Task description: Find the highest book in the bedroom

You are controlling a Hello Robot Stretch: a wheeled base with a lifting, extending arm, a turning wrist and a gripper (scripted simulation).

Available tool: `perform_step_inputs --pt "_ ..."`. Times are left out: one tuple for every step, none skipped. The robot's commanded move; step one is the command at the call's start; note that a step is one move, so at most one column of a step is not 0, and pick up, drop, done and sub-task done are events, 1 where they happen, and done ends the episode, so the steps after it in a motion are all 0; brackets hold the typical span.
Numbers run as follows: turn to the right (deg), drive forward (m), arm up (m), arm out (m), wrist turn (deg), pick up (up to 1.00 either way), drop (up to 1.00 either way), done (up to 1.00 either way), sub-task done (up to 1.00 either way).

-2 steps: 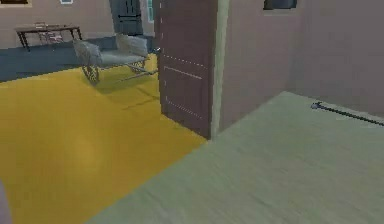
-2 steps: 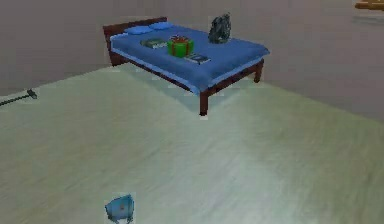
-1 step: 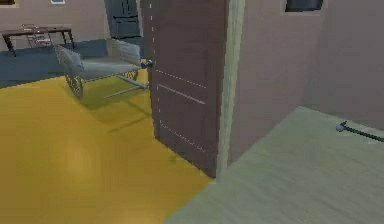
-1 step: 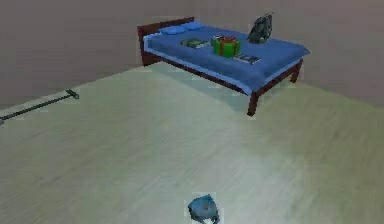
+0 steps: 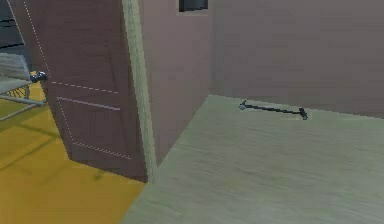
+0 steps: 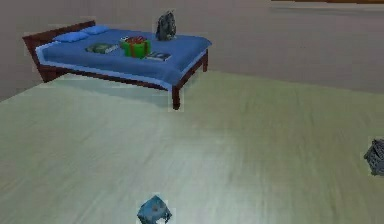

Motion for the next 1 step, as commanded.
perform_step_inputs --pt "0.0 0.05 0.0 0.0 0.0 0.0 0.0 0.0 0.0"
